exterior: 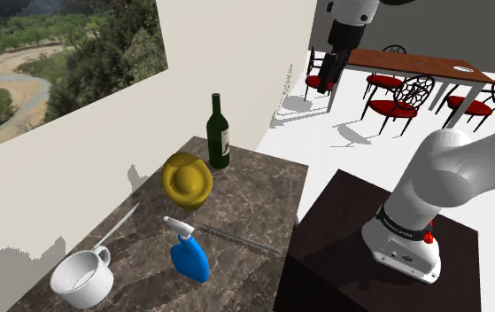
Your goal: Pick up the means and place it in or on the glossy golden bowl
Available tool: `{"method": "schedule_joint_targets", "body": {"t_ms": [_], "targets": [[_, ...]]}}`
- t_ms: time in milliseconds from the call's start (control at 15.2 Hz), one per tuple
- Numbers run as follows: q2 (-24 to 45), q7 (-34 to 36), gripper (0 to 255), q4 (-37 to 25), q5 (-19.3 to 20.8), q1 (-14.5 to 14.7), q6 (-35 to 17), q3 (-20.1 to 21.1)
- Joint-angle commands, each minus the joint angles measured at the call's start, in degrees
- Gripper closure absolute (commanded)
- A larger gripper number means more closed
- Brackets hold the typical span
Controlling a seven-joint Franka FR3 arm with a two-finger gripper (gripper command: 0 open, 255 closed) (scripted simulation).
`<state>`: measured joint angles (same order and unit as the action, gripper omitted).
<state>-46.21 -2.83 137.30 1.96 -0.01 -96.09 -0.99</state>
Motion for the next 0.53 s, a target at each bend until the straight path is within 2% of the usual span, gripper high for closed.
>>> {"method": "schedule_joint_targets", "body": {"t_ms": [0,462], "targets": [[0.0,0.0,0,0.0,0.0,0.0,0.0,0.0],[3.48,3.9,0,7.45,-3.49,3.41,-9.36,5.25]]}}
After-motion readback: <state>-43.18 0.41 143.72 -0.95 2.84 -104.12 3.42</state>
